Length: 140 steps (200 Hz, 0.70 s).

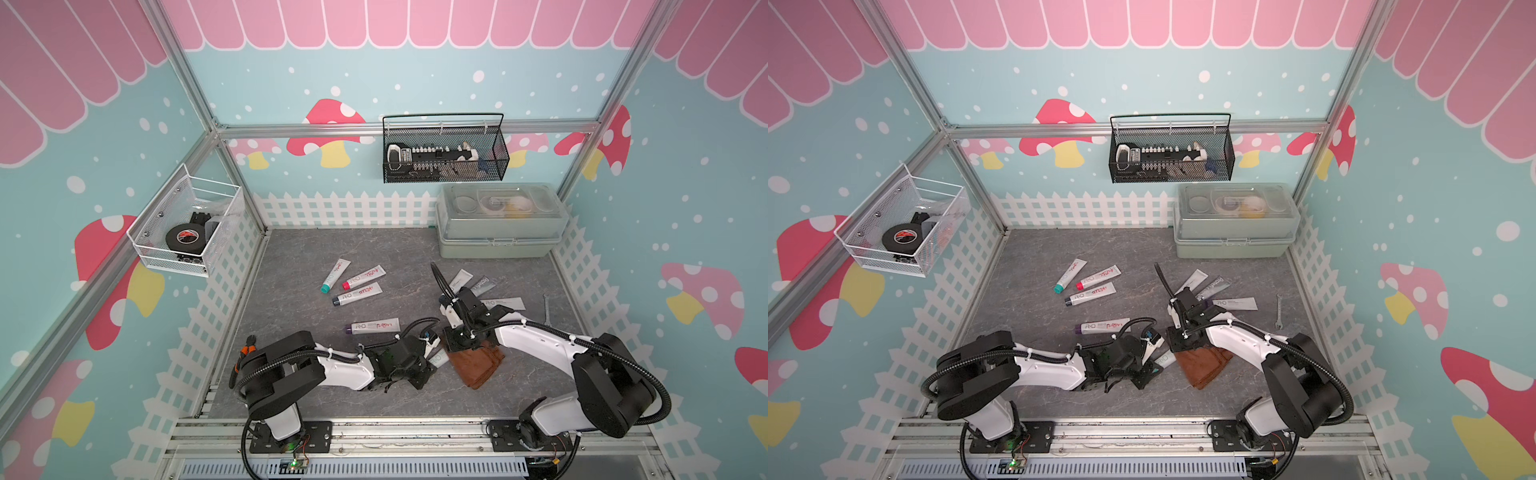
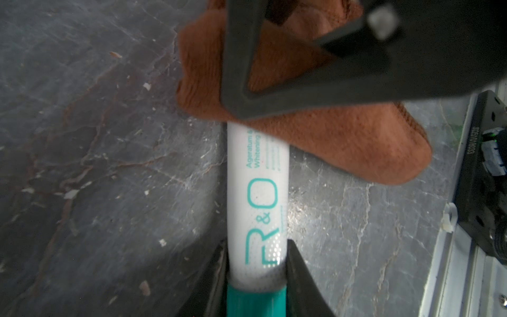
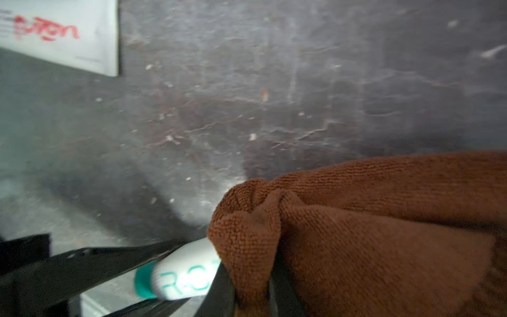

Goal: Wipe the surface of the toothpaste tube
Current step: Wipe the dirt from the toothpaste tube.

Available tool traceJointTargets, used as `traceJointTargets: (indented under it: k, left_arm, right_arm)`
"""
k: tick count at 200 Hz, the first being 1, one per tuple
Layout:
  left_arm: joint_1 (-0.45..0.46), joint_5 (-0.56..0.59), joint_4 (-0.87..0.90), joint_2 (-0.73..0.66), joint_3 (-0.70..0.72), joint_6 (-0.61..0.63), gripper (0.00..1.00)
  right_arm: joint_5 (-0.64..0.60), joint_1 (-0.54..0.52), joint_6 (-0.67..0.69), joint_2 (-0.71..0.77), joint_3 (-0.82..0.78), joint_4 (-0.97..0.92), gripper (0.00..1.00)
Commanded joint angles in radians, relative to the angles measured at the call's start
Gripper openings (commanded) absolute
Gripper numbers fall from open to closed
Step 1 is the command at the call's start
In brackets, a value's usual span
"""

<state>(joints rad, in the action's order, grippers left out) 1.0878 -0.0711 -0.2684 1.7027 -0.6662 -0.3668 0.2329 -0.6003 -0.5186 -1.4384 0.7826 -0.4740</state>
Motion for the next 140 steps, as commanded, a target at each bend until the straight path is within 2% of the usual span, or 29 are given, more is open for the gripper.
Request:
traceJointTargets:
  k: [1, 32, 60, 110, 140]
  left_arm:
    - [-0.010, 0.030, 0.064, 0.030, -0.003, -0.009, 0.28]
    - [-0.011, 0.031, 0.064, 0.025, -0.002, -0.008, 0.28]
    - [-0.014, 0.037, 0.063, 0.012, 0.008, -0.008, 0.28]
    - [-0.022, 0.038, 0.044, -0.004, 0.030, -0.014, 0.28]
    - [-0.025, 0.033, 0.041, 0.000, 0.030, -0.015, 0.28]
  right_arm:
    - [0.126, -0.015, -0.021, 0.027, -0.034, -0.033, 0.15]
    - [-0.086, -0.013, 0.014, -0.055, -0.005, -0.145, 0.15]
    - [-0.248, 0.003, -0.018, -0.097, -0.014, -0.151, 0.15]
    - [-0.379, 0.058, -0.032, -0.055, -0.030, -0.160, 0.15]
    - [-0.346, 0.099, -0.020, -0.011, -0.040, -0.144, 0.15]
